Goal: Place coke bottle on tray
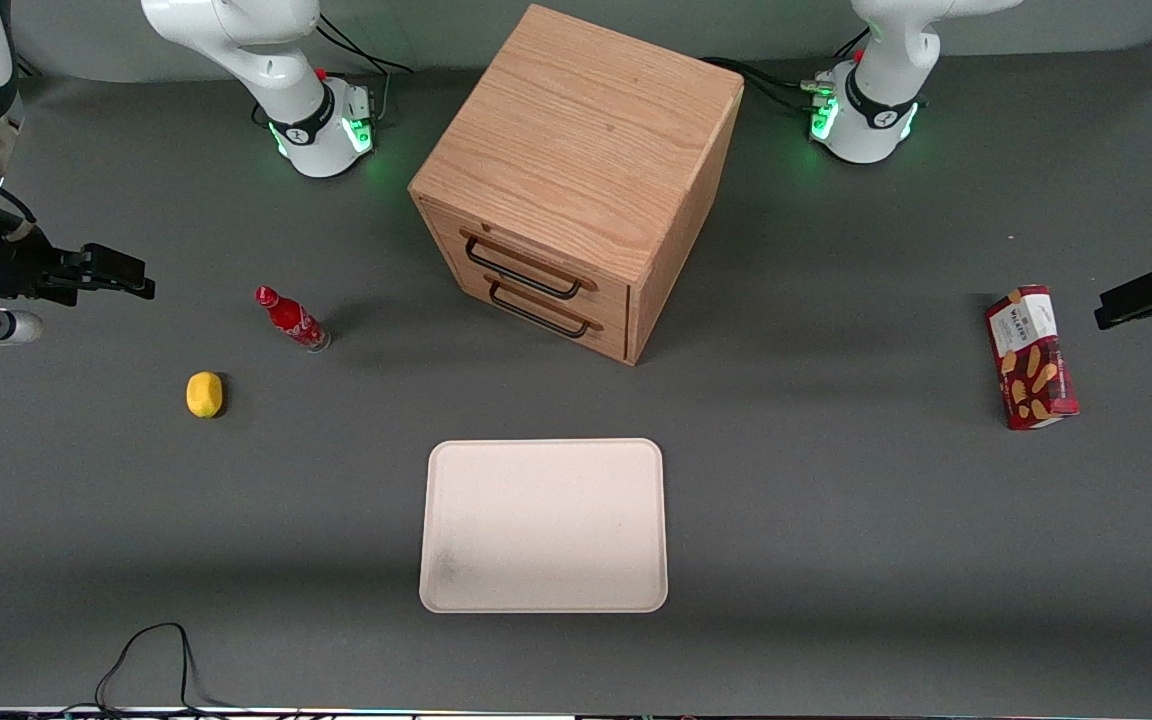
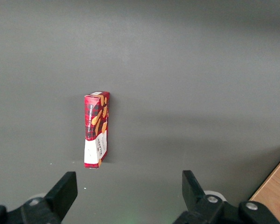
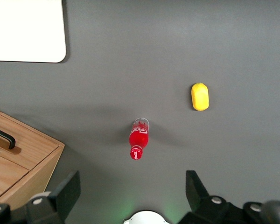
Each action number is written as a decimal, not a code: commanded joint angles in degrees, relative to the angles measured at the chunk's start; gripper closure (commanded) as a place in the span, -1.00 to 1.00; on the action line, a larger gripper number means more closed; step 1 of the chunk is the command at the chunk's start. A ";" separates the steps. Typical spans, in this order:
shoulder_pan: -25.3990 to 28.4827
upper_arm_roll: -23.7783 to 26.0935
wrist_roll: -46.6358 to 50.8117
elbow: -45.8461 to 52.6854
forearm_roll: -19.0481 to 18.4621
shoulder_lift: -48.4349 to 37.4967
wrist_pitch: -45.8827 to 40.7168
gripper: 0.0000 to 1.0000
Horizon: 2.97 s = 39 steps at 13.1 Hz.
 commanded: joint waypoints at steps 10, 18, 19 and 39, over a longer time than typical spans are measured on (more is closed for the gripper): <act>0.23 0.07 1.09 2.77 0.66 1.03 -2.09 -1.00; 0.59 0.07 1.27 2.33 0.13 0.68 -2.62 -1.00; 0.59 0.07 1.18 2.16 0.13 0.51 -3.14 -1.00; 0.85 2.18 2.41 -26.94 -1.45 -26.22 -1.39 -1.00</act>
